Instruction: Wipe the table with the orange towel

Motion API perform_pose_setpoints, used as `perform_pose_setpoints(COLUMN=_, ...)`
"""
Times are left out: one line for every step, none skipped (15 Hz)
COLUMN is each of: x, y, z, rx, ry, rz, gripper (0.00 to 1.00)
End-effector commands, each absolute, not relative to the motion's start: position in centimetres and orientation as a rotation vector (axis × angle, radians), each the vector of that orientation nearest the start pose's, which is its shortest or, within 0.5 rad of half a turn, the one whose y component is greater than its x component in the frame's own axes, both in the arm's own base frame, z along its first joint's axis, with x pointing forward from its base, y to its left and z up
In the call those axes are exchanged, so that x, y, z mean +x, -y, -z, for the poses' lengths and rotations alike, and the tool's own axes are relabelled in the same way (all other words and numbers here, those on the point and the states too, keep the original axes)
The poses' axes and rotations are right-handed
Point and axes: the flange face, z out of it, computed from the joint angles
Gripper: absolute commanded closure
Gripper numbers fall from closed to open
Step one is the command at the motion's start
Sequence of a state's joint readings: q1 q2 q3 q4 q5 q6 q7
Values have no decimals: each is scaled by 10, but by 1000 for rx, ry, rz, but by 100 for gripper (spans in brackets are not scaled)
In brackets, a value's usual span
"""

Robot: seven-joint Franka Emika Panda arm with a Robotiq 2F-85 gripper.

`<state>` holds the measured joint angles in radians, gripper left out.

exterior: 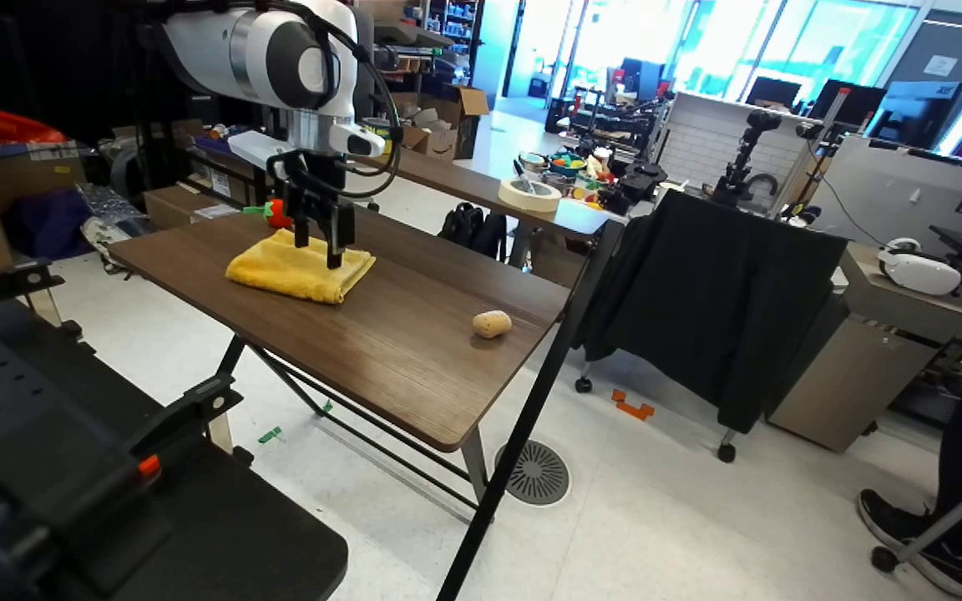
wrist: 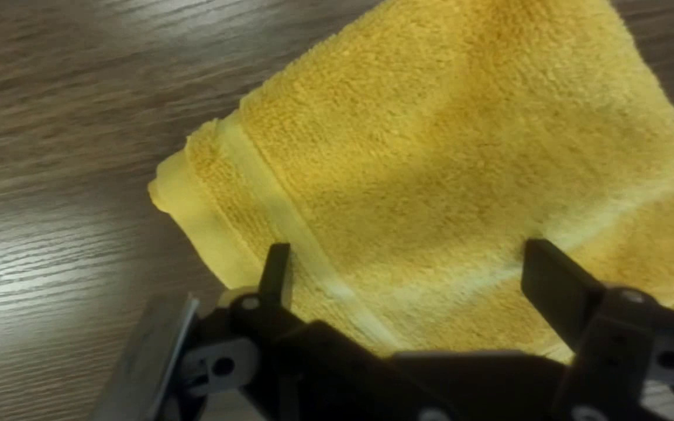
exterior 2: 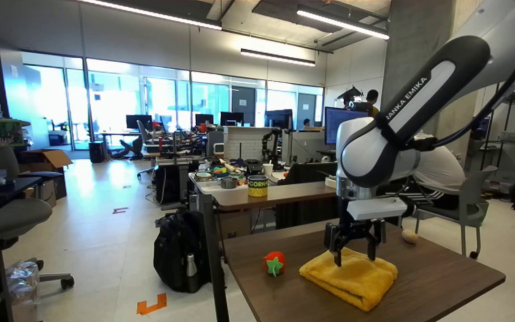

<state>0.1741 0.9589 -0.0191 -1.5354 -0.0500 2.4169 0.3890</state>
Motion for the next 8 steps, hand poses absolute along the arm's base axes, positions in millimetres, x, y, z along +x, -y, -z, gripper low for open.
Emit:
perform_pose_setpoints(x=677, y=-108, z=-75, rx=-3192, ry=-300, rz=-98, gripper=0)
perform_pose_setpoints(x=679, y=-108, z=-75, rx=-3191, ry=-301, rz=-95, gripper=0)
perform_pose_setpoints(x=675, y=-98, z=-73, rx=-3205, ry=-335, rz=-79, gripper=0)
perform_pose_setpoints(x=668, y=-88, z=-67, rx=-3216, ry=-351, rz=-87, gripper=0)
perform_pose_setpoints(x=663, y=-84, z=-62, rx=-3219, ry=-362, rz=-105, gripper=0)
perform_pose_setpoints(x=658, y=-81, z=-57, rx=-3222, ry=-366, rz=-132, gripper=0)
perform_pose_setpoints(x=649, y=-83, z=-52, rx=-3218, ry=-338, rz=-172, gripper=0)
perform_pose_setpoints(x=641, y=-85, z=-49, rx=-3210, ry=-305, rz=-198, gripper=0)
